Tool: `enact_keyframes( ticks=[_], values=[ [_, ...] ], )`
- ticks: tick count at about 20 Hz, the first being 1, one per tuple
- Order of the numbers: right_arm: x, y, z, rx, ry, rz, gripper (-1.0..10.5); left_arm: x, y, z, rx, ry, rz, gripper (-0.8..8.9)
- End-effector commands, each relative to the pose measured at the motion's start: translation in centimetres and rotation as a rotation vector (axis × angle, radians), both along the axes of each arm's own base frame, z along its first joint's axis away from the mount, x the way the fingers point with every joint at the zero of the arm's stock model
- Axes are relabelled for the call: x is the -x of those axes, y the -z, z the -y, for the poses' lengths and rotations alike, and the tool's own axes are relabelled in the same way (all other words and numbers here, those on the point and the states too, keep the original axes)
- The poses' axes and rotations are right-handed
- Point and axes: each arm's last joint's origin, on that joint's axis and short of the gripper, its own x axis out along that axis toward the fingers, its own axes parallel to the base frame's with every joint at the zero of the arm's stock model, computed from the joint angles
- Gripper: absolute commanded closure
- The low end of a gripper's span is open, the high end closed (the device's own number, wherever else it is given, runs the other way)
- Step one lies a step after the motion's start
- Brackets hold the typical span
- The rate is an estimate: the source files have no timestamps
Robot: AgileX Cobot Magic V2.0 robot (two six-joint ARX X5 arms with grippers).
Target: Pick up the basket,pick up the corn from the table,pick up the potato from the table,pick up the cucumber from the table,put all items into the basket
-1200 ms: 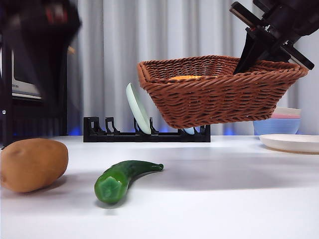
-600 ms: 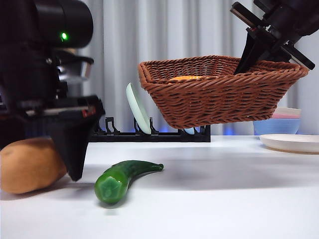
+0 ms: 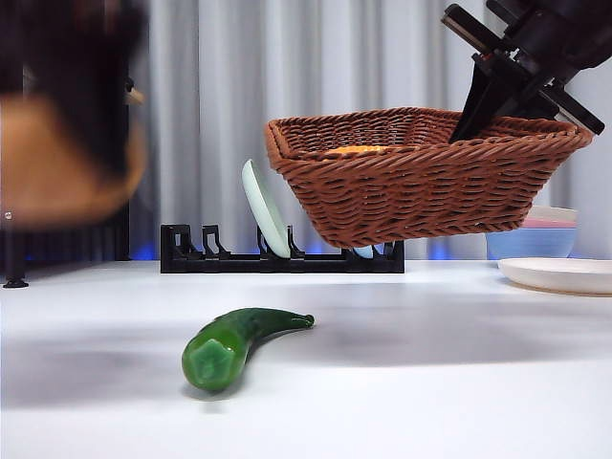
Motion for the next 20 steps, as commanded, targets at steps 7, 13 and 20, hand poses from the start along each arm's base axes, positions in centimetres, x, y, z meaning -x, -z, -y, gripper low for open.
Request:
enact_keyframes(
  ticks=[7,13,20],
  values=[
    [0.3,-0.2,-1.2,-0.014,-0.042,0.011,9.6,-0.1,-9.4,2.2,0.611,0.087,0.563,8.21],
    [1.0,-0.2,-3.1,-0.01,-0.105,0.011,9.6,-5.1,-4.1,6.3,0.451,0.014,0.479,8.18],
    [1.2,-0.2,-3.6,-0.01,-0.123,0.01,9.6,-6.2,0.2,9.0,0.347,0.053,0.351,7.28]
  ],
)
